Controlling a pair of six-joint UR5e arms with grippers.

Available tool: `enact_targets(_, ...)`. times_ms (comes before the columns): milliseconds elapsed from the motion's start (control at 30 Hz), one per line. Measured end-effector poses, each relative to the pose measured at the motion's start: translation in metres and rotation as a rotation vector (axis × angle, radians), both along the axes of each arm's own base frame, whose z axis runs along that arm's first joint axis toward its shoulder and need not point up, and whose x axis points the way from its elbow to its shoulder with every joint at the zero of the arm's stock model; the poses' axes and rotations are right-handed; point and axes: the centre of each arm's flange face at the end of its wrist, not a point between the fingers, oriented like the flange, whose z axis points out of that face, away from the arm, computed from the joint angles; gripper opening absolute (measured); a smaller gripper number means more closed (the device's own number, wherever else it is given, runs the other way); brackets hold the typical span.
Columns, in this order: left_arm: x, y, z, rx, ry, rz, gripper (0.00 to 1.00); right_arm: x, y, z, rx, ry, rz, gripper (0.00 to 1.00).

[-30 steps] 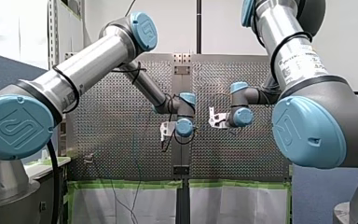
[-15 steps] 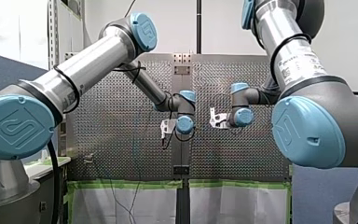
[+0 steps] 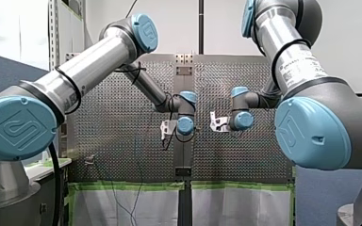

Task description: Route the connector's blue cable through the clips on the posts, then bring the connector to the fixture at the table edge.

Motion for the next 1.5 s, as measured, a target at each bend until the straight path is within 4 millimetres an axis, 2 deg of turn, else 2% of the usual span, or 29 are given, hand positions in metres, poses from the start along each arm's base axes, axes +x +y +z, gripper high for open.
enact_targets(33,0.001,0.0,0.0,0.0,0.0,0.0,0.19,0.001,-0.001,0.001,-0.001,0.0,0.001,0.0)
enact_targets(67,0.001,0.001,0.0,-0.001,-0.003,-0.002,0.4,0.001,-0.003,0.003,-0.002,0.0,0.002,0.0)
enact_targets(100,0.002,0.001,0.0,-0.003,-0.005,-0.004,0.72,0.002,-0.004,0.004,-0.003,0.001,0.002,0.0)
enact_targets(133,0.003,0.0,0.001,-0.004,-0.007,-0.006,0.72,0.002,-0.004,0.005,-0.004,0.002,0.002,0.0)
enact_targets(167,0.003,0.0,0.001,-0.005,-0.01,-0.007,0.91,0.002,-0.006,0.007,-0.005,0.004,0.002,0.0)
enact_targets(200,0.004,0.0,0.001,-0.005,-0.013,-0.006,0.91,0.002,-0.006,0.007,-0.006,0.005,0.002,0.0)
enact_targets(233,0.004,0.001,0.001,-0.005,-0.015,-0.004,1.0,0.002,-0.007,0.008,-0.006,0.005,0.002,0.0)
enact_targets(533,0.006,0.002,0.001,-0.006,-0.024,0.0,1.0,-0.001,-0.013,0.011,-0.013,0.005,-0.004,0.0)
enact_targets(833,0.018,0.008,0.006,-0.004,-0.023,0.012,1.0,0.001,-0.021,0.022,-0.018,0.004,-0.005,0.0)
enact_targets(1067,0.027,0.007,-0.007,0.026,0.009,0.028,1.0,0.003,-0.026,0.029,-0.019,0.004,-0.005,0.0)
enact_targets(1367,0.037,0.005,-0.003,0.029,0.012,0.031,1.0,0.0,-0.031,0.032,-0.025,0.001,-0.012,0.0)
enact_targets(1500,0.036,0.006,-0.002,0.03,0.015,0.033,1.0,-0.001,-0.032,0.027,-0.017,0.004,-0.013,0.0)
